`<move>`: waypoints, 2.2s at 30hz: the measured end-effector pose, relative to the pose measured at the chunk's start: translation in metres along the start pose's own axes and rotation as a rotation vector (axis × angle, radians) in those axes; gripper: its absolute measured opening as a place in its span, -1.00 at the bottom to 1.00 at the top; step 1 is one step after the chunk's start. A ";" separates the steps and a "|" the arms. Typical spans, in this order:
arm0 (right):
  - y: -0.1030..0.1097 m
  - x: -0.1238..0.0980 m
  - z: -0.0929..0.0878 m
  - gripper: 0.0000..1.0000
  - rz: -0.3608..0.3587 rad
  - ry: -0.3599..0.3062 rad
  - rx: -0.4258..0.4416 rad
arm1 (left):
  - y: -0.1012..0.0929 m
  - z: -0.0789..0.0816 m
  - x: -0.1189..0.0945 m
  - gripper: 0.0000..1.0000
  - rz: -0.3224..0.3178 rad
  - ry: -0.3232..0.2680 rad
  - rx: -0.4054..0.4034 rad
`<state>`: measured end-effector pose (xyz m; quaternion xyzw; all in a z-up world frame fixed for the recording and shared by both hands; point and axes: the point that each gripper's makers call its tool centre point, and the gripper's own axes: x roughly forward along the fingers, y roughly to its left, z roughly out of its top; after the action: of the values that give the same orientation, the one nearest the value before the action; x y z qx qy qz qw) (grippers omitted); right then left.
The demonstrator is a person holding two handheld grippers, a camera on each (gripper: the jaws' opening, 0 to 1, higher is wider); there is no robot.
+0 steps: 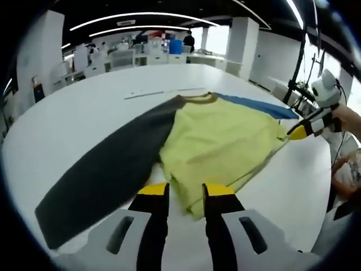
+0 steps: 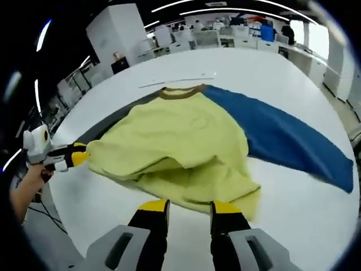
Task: Fold the garment on the visible template until the final outline fits inside the template.
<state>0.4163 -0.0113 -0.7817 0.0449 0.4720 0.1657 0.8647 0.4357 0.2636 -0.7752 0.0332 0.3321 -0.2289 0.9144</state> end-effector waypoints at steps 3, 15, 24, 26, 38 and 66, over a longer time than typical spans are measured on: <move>-0.002 0.002 0.001 -0.52 -0.017 -0.003 0.045 | -0.001 -0.001 0.001 -0.59 -0.004 0.003 0.004; -0.008 0.016 0.000 -0.65 -0.122 0.019 0.032 | -0.004 -0.008 0.005 -0.74 -0.019 0.020 -0.012; -0.016 0.016 -0.001 -0.85 -0.177 0.026 -0.028 | -0.002 -0.008 0.005 -0.94 -0.006 0.022 -0.026; -0.016 0.015 -0.002 -0.89 -0.178 0.026 -0.033 | -0.002 -0.008 0.004 -0.94 -0.004 0.020 -0.019; -0.017 -0.002 0.000 -0.98 -0.135 -0.010 -0.059 | -0.004 0.000 -0.008 -0.96 -0.002 -0.006 -0.016; -0.022 -0.077 -0.022 -1.00 -0.011 0.004 -0.215 | -0.038 -0.002 -0.075 -0.98 -0.057 -0.002 -0.087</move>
<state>0.3644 -0.0594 -0.7374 -0.0510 0.4535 0.2107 0.8645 0.3672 0.2596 -0.7265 -0.0160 0.3416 -0.2402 0.9085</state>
